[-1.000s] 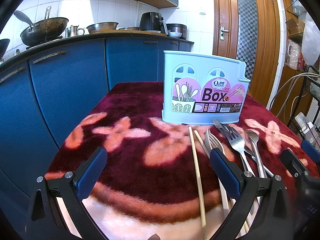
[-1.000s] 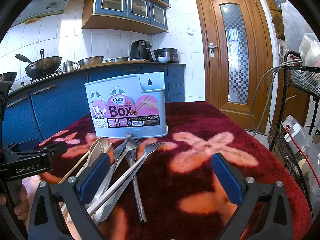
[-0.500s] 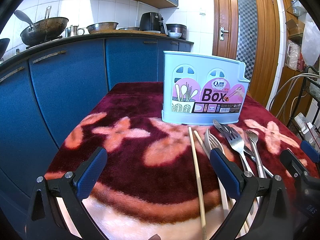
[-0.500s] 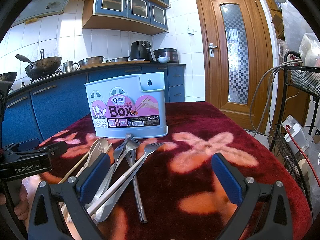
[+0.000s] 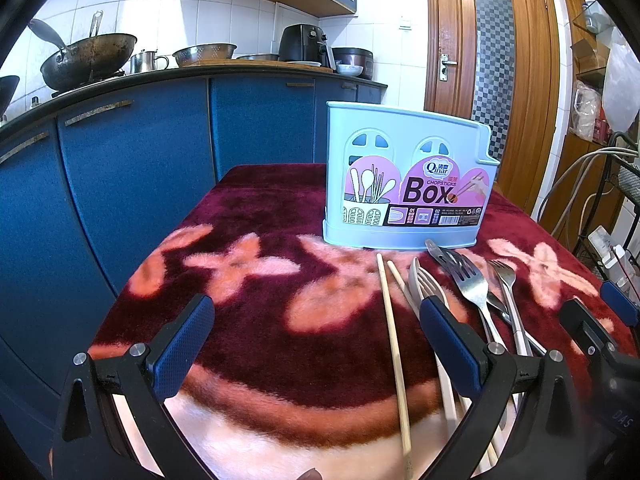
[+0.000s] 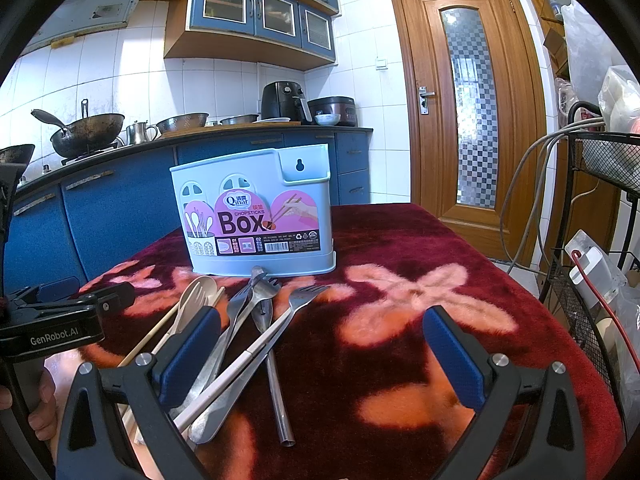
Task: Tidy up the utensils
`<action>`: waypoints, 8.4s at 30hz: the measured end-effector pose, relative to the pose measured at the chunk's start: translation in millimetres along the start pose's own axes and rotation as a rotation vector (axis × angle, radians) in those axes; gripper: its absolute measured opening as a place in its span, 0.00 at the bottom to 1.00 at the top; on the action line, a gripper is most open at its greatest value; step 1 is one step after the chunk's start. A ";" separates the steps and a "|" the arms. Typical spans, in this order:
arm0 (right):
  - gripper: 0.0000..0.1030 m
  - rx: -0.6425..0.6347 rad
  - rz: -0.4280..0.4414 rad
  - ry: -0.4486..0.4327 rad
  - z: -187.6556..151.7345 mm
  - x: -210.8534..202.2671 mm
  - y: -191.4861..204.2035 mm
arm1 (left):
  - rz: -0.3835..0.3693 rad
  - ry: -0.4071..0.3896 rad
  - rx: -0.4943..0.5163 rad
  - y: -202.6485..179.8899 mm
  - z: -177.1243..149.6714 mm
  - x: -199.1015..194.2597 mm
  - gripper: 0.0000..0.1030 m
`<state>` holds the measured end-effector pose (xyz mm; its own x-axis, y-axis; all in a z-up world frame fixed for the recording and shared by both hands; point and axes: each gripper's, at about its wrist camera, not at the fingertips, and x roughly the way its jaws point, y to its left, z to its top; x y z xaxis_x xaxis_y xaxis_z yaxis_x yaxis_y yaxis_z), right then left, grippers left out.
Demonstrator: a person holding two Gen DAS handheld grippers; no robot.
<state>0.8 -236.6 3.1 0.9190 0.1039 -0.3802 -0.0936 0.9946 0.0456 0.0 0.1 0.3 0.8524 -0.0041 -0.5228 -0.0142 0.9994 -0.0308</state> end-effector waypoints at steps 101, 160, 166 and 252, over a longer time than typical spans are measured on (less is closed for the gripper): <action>0.04 0.162 0.292 0.557 53.5 114.4 -25.7 | -0.221 0.531 0.010 6.0 66.5 153.4 0.10; 0.03 -0.073 0.142 -0.069 218.7 39.4 3.4 | -0.225 -0.295 -0.190 18.6 269.3 39.0 0.02; 0.03 -0.086 0.101 -0.073 223.4 70.5 3.1 | -0.153 -0.406 -0.188 13.2 286.4 70.9 0.02; 0.44 0.149 0.209 0.256 108.9 26.8 -19.1 | -0.158 0.038 0.001 0.3 128.9 23.2 0.36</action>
<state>68.9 -253.5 92.6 0.7582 0.3223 -0.5668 -0.1954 0.9417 0.2741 87.2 4.7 97.9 0.8235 -0.1625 -0.5435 0.1191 0.9863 -0.1144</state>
